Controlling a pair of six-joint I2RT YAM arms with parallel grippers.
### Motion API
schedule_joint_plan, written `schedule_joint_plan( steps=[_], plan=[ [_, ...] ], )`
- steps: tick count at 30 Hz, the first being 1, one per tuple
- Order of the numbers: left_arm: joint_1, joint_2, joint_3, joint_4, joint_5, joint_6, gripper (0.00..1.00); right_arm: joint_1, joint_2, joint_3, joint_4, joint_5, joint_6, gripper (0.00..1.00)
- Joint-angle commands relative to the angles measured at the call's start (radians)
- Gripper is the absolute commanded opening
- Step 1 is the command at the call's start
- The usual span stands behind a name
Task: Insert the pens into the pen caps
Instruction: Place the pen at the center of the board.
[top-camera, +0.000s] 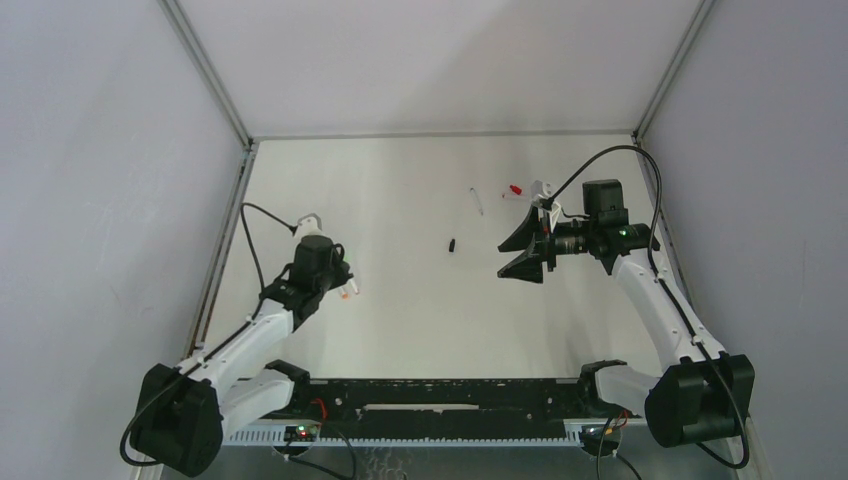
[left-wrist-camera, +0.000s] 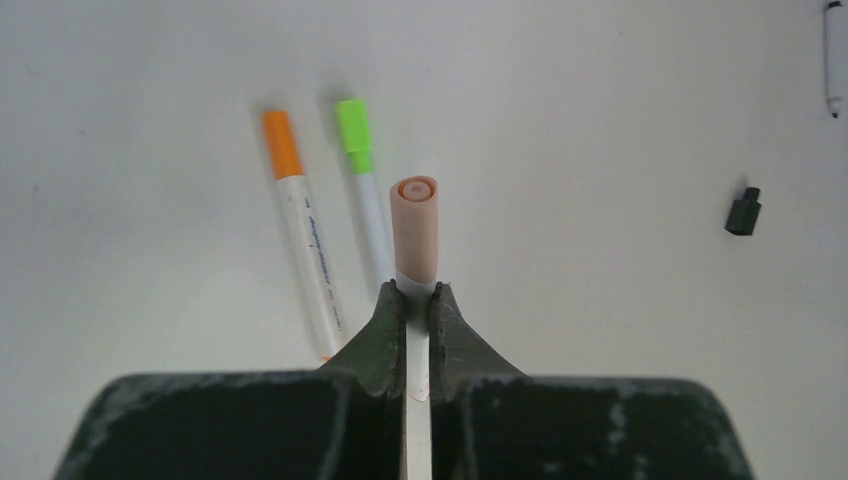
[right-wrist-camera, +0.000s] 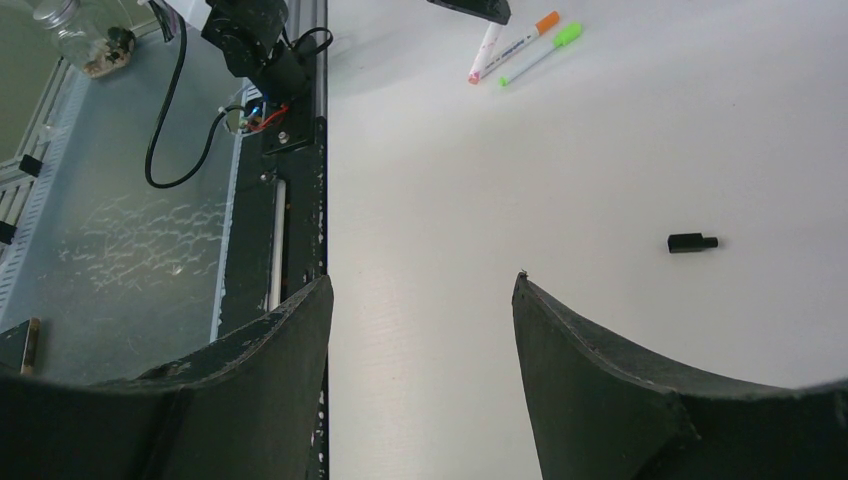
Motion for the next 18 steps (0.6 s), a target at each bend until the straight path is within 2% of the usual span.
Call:
schedule_joint_plan(
  steps=[1, 18],
  plan=[
    [0.023, -0.001, 0.044, -0.016, -0.046, -0.022, 0.0, -0.004, -0.002, 0.0, 0.016, -0.003, -0.01, 0.73],
    [0.066, 0.116, 0.071, -0.029, -0.079, -0.025, 0.0, -0.006, 0.002, 0.0, 0.015, 0.0, -0.011, 0.73]
  ],
)
